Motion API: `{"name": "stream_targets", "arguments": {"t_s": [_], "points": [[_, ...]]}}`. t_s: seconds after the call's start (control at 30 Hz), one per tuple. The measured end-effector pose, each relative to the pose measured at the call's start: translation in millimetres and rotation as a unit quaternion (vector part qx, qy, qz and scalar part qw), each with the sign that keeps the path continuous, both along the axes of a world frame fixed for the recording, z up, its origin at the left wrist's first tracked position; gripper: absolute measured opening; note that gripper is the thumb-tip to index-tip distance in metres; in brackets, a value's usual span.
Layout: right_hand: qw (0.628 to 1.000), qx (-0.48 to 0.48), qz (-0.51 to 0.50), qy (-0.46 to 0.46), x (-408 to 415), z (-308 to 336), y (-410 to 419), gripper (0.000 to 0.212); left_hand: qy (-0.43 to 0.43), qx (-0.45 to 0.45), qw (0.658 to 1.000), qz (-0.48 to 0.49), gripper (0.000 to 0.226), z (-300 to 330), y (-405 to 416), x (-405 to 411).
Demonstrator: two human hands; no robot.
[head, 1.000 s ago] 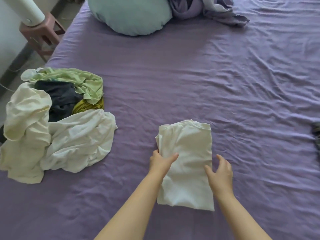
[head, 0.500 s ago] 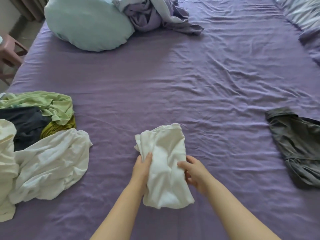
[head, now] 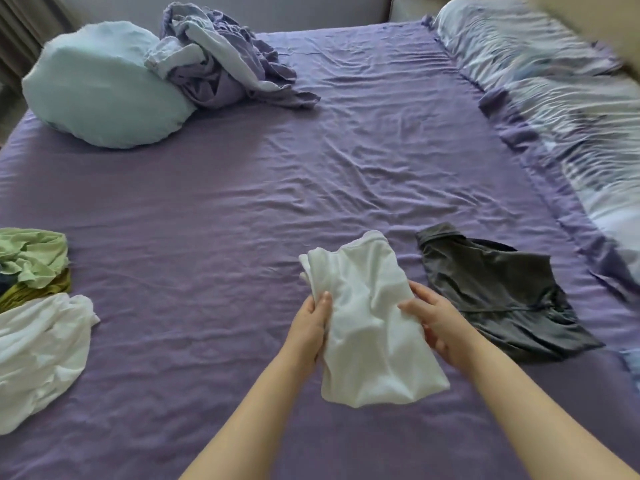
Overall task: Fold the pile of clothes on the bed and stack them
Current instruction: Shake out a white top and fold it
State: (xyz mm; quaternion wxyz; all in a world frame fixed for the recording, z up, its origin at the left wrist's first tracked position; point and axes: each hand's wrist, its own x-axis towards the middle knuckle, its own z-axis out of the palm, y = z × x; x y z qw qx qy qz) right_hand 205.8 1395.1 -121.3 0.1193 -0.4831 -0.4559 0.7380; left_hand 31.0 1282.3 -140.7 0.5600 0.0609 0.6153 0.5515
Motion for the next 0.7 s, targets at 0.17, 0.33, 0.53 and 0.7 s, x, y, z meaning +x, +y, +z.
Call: {"name": "stream_targets", "arguments": {"t_s": [0.17,0.33,0.53,0.7], "points": [[1.0,0.029,-0.01,-0.009,90,17,58,0.038,-0.015,0.015,0.999,-0.034,0.019,5,61,83],[0.999,0.04,-0.014,-0.017,161,11,115,0.041,0.02,0.014,0.998,-0.058,0.024,-1,122,145],[0.993,0.078,-0.034,-0.08,205,-19,160,0.043,0.056,0.003,0.994,-0.091,0.032,-18,173,182],[0.937,0.205,-0.031,-0.28,217,-55,164,0.043,0.145,-0.046,0.973,-0.172,0.07,-45,184,201]]}}
